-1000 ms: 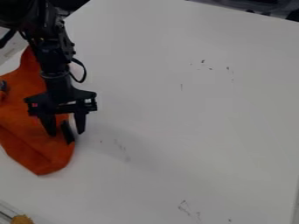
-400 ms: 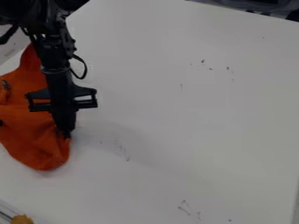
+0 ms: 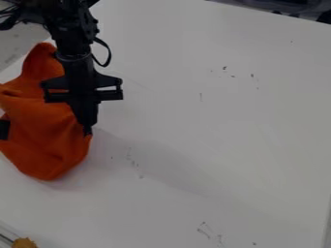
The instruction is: Unfold the cloth from bottom left to top right
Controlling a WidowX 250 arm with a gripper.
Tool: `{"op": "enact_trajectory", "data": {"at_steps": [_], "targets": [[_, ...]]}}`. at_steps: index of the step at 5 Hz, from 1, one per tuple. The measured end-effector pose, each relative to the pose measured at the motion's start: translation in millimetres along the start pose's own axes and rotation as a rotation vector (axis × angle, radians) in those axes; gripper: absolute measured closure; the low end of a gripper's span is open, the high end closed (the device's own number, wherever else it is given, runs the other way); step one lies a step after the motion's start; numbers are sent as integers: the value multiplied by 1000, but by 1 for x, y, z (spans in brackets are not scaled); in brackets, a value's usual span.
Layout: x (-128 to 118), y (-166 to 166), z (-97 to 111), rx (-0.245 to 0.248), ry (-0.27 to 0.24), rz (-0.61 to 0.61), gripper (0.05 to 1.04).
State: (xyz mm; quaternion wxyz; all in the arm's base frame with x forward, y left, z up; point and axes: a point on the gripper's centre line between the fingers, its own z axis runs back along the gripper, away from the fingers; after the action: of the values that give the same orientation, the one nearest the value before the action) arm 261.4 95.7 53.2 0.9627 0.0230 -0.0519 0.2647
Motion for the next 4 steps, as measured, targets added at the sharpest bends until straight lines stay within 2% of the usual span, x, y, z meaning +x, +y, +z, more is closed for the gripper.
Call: {"op": "enact_trajectory", "data": {"at_steps": [1, 3, 4], "targets": [[-8, -18, 7, -72, -25, -18, 1021], [-50, -53, -2, -181, 0, -41, 1021], [-59, -74, 6, -174, -56, -101, 1021]]}}
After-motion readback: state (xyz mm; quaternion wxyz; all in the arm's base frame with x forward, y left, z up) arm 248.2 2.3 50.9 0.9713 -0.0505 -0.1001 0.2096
